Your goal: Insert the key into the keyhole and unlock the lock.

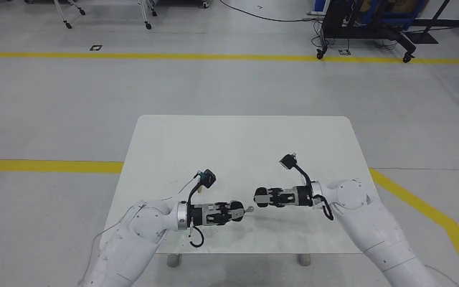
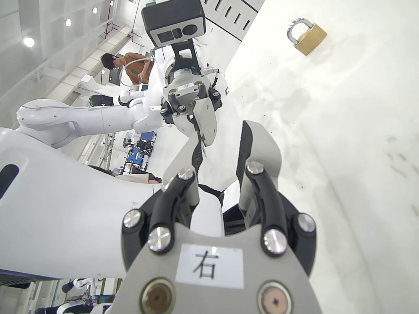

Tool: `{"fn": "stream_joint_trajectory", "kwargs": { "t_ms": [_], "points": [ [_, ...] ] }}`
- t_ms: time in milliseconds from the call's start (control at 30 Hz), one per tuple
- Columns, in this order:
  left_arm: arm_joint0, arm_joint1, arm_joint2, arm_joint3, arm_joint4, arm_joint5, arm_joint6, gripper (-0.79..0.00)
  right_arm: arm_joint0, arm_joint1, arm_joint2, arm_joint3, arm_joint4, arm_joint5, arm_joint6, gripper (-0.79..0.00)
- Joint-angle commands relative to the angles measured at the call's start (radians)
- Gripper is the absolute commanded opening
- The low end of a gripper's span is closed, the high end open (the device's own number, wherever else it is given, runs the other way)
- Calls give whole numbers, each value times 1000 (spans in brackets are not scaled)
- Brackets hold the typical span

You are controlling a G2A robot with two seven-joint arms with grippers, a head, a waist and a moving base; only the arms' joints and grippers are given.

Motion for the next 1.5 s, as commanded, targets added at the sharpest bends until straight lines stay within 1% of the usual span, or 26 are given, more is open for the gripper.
{"fn": "stream_joint_trajectory", "kwargs": {
  "t_ms": [0,67,167,267,367,500,633,667,700,1000,1033,1067,1100,1167,1300,1467],
  "points": [
    [-4,1,6,3,-4,2,-3,-785,2,0,-8,0,2,2,6,-566],
    [-9,2,11,5,0,2,-2,-785,4,-1,-15,2,9,4,15,-606],
    [-12,3,16,8,4,0,11,-785,6,-2,-27,1,41,4,37,-600],
    [-17,4,22,12,9,-1,17,-785,10,-2,-35,-1,63,3,59,-653],
    [-19,6,28,14,15,-1,28,-785,14,-1,-39,-3,73,4,69,-662],
    [-21,8,34,15,16,-1,35,-785,17,0,-48,-8,73,10,79,-699],
    [-25,10,38,19,16,0,45,-785,21,0,-57,-8,73,18,85,-696],
    [-26,10,40,19,14,0,47,-785,22,0,-58,-8,71,19,84,-730],
    [-27,10,41,20,12,1,48,-785,23,0,-60,-7,71,19,83,-785],
    [-32,14,53,22,1,-3,60,-785,27,2,-68,-3,79,20,81,-785],
    [-33,14,55,22,0,-2,61,-727,27,2,-69,-3,80,18,81,-785],
    [-34,15,56,23,-2,0,63,-160,27,2,-69,-3,81,16,80,-785],
    [-35,15,57,22,-5,1,66,0,27,3,-68,-3,83,12,79,-785],
    [-36,15,53,21,-16,1,85,0,27,3,-65,-1,84,6,72,-785],
    [-30,15,25,24,-27,-12,192,0,22,7,-45,3,92,-25,46,-785],
    [-30,15,25,24,-27,-12,192,0,8,18,18,9,111,-61,-2,-785]
  ]
}}
